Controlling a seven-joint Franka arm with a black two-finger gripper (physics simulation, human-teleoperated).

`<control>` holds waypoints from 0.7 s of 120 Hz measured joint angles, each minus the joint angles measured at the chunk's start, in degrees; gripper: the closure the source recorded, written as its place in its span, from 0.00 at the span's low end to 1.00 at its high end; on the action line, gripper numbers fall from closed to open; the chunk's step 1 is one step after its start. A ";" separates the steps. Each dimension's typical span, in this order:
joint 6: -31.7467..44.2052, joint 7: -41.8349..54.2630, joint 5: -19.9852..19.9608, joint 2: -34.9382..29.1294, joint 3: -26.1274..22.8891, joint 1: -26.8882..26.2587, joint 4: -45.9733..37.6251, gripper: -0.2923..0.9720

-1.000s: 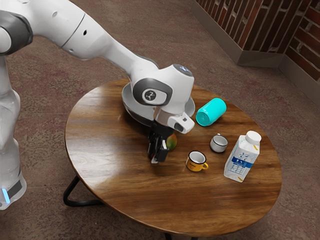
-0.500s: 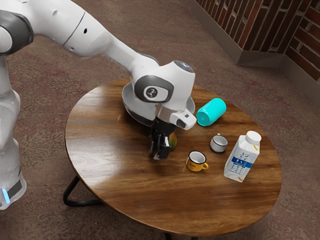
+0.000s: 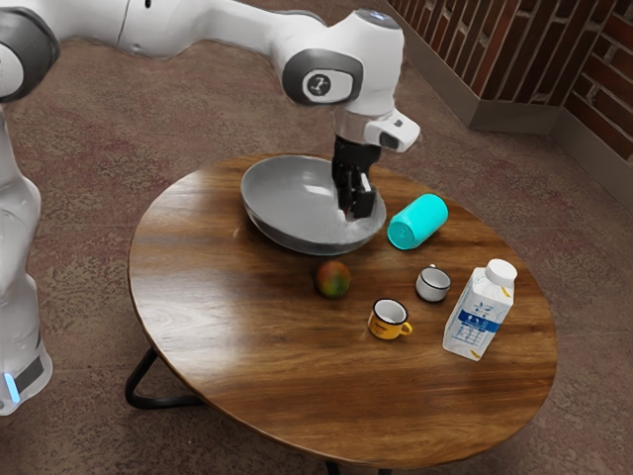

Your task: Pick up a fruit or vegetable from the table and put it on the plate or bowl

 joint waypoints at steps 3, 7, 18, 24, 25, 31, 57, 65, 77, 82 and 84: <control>-0.72 0.01 0.40 -0.41 1.77 0.07 0.37 0.61; -1.57 0.05 0.80 -0.73 4.05 0.44 0.64 0.61; -3.22 0.19 1.47 0.12 7.88 1.40 0.37 0.60; -3.70 0.26 1.64 1.69 8.72 1.41 0.00 0.61; -3.77 0.27 1.66 2.01 8.81 1.43 -0.01 0.61; -4.06 0.33 1.70 3.67 9.18 1.44 -0.07 0.62; -3.65 0.55 1.50 6.71 10.60 1.40 0.29 0.61; -3.24 0.62 1.42 7.10 10.68 1.86 0.26 0.51; -2.97 0.69 1.50 7.12 10.63 2.60 0.36 0.37; -5.00 0.70 1.14 5.22 10.37 2.88 2.10 0.34; -6.36 0.69 0.86 3.62 9.85 3.27 2.78 0.33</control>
